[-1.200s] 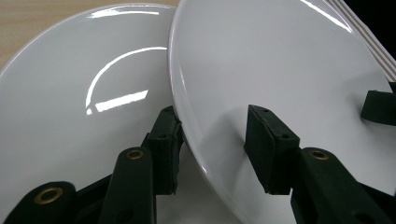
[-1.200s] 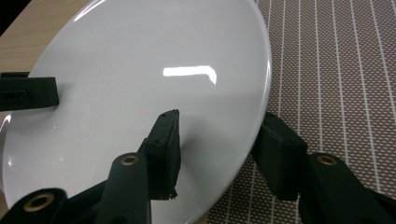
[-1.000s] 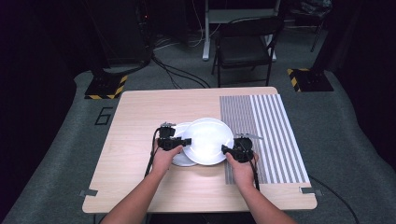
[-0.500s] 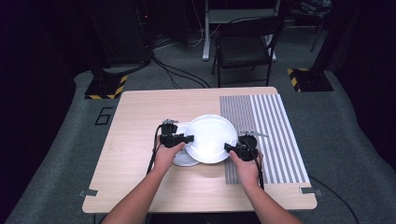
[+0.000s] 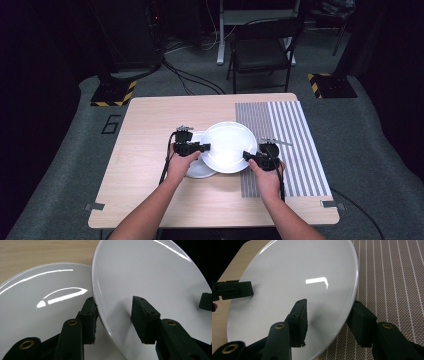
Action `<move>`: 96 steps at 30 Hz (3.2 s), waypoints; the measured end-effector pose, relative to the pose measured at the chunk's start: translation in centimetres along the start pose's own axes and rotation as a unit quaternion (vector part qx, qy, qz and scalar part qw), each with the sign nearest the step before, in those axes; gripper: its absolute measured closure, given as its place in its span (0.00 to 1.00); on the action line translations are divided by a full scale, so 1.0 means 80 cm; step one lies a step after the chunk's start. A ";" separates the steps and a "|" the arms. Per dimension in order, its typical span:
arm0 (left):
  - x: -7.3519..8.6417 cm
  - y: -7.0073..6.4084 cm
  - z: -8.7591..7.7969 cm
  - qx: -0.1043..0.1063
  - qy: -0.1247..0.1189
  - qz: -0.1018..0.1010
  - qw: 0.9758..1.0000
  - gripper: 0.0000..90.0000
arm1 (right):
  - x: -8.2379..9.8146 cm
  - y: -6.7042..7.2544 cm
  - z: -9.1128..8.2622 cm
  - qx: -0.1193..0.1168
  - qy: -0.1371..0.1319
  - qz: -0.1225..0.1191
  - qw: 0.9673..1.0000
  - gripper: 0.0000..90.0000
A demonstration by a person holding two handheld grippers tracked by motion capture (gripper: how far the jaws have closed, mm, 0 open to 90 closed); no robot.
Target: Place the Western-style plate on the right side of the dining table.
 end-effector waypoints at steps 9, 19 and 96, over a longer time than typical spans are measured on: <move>-0.005 -0.009 0.007 0.001 0.000 0.007 1.000 0.63 | -0.007 -0.008 -0.006 0.001 -0.010 0.006 1.000 0.56; -0.011 -0.015 0.008 0.002 -0.004 0.007 1.000 0.63 | -0.019 -0.010 -0.010 0.001 -0.018 0.008 1.000 0.55; -0.023 -0.089 0.071 0.051 0.019 0.034 0.998 0.64 | -0.045 -0.078 -0.061 0.049 -0.067 0.040 0.996 0.54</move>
Point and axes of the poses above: each handheld gripper's, and its own axes: z roughly forward along the jaws, x roughly out of its underside, y roughly to its left, the point moved 9 cm from there along z, roughly forward along the jaws, and after that the axes turned 12 degrees about -y, right-handed, at the moved point
